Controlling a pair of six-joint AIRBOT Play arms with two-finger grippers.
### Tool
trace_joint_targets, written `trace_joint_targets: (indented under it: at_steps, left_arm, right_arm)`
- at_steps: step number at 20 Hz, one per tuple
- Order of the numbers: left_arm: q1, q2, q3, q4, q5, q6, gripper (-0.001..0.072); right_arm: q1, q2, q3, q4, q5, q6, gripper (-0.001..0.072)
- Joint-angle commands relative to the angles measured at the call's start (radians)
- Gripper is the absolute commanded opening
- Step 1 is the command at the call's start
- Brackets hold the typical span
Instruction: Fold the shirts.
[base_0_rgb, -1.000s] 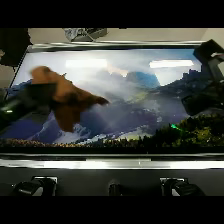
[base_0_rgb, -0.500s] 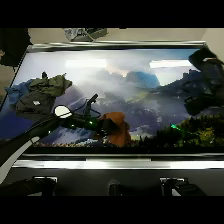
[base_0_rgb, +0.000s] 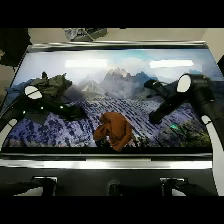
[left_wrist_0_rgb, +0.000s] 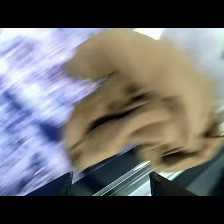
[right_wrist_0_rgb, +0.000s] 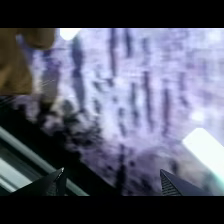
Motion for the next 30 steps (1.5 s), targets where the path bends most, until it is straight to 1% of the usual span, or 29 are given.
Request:
trace_joint_targets:
  at_steps: [1, 3, 4, 7, 9, 10, 12, 13, 14, 15, 16, 17, 19, 21, 22, 23, 24, 25, 26, 27, 29, 30]
  left_arm:
    - [0.011, 0.004, -0.173, 0.015, 0.060, 0.033, 0.0572]
    - [-0.043, -0.001, -0.261, -0.082, 0.164, 0.085, 0.0571]
    - [-0.079, -0.010, -0.284, -0.111, 0.203, 0.090, 0.0571]
    - [-0.179, -0.050, -0.294, -0.121, 0.281, 0.089, 0.0572]
    - [-0.220, -0.068, -0.293, -0.128, 0.356, 0.085, 0.0570]
    - [-0.229, -0.071, -0.293, -0.132, 0.391, 0.085, 0.0521]
    - [-0.233, -0.076, -0.293, -0.135, 0.428, 0.085, 0.0480]
    - [-0.233, -0.082, -0.293, -0.135, 0.430, 0.074, 0.0388]
    - [-0.233, -0.092, -0.293, -0.138, 0.429, 0.058, 0.0375]
    - [-0.233, -0.100, -0.293, -0.151, 0.423, 0.060, 0.0266]
    - [-0.233, -0.103, -0.293, -0.153, 0.412, 0.061, 0.0066]
    - [-0.233, -0.101, -0.293, -0.153, 0.401, 0.082, 0.0043]
    - [-0.232, -0.092, -0.291, -0.153, 0.381, 0.090, 0.0042]
    - [-0.233, -0.085, -0.281, -0.153, 0.357, 0.090, 0.0041]
    - [-0.233, -0.081, -0.277, -0.153, 0.352, 0.090, 0.0042]
    - [-0.232, -0.075, -0.276, -0.153, 0.354, 0.090, 0.0042]
    - [-0.231, -0.070, -0.276, -0.153, 0.354, 0.090, 0.0042]
    - [-0.230, -0.066, -0.276, -0.152, 0.354, 0.090, 0.0042]
    - [-0.226, -0.062, -0.272, -0.147, 0.353, 0.092, 0.0041]
    - [-0.217, -0.053, -0.261, -0.144, 0.353, 0.115, 0.0040]
    - [-0.175, -0.008, -0.216, -0.144, 0.353, 0.172, 0.0040]
    - [-0.148, 0.026, -0.180, -0.135, 0.353, 0.184, 0.0039]
  right_arm:
    - [-0.001, -0.034, -0.173, 0.171, -0.051, -0.028, 0.0623]
    - [-0.001, -0.034, -0.247, 0.225, -0.071, -0.045, 0.0623]
    - [-0.001, -0.034, -0.264, 0.239, -0.083, -0.045, 0.0623]
    - [-0.001, -0.034, -0.295, 0.291, -0.132, -0.045, 0.0625]
    - [0.000, -0.035, -0.314, 0.327, -0.156, -0.045, 0.0636]
    - [0.000, -0.035, -0.322, 0.331, -0.164, -0.045, 0.0676]
    - [0.000, -0.035, -0.341, 0.349, -0.185, -0.045, 0.0675]
    - [0.000, -0.035, -0.359, 0.387, -0.208, -0.046, 0.0674]
    - [0.000, -0.035, -0.381, 0.428, -0.239, -0.048, 0.0674]
    - [0.000, -0.035, -0.408, 0.470, -0.278, -0.054, 0.0673]
    - [0.007, -0.038, -0.427, 0.483, -0.308, -0.054, 0.0671]
    - [0.027, -0.047, -0.435, 0.475, -0.333, -0.056, 0.0671]
    - [0.087, -0.071, -0.435, 0.480, -0.402, -0.063, 0.0671]
    - [0.156, -0.095, -0.435, 0.479, -0.519, -0.059, 0.0669]
    - [0.182, -0.106, -0.435, 0.477, -0.555, -0.053, 0.0662]
    - [0.200, -0.114, -0.435, 0.477, -0.586, -0.044, 0.0574]
    - [0.206, -0.115, -0.435, 0.477, -0.602, -0.044, 0.0390]
    - [0.203, -0.112, -0.433, 0.477, -0.598, -0.044, 0.0036]
    - [0.195, -0.102, -0.429, 0.461, -0.591, -0.049, 0.0045]
    - [0.189, -0.080, -0.424, 0.438, -0.579, -0.063, 0.0045]
    - [0.162, -0.002, -0.400, 0.356, -0.542, -0.084, 0.0046]
    - [0.142, 0.051, -0.375, 0.294, -0.521, -0.083, 0.0046]
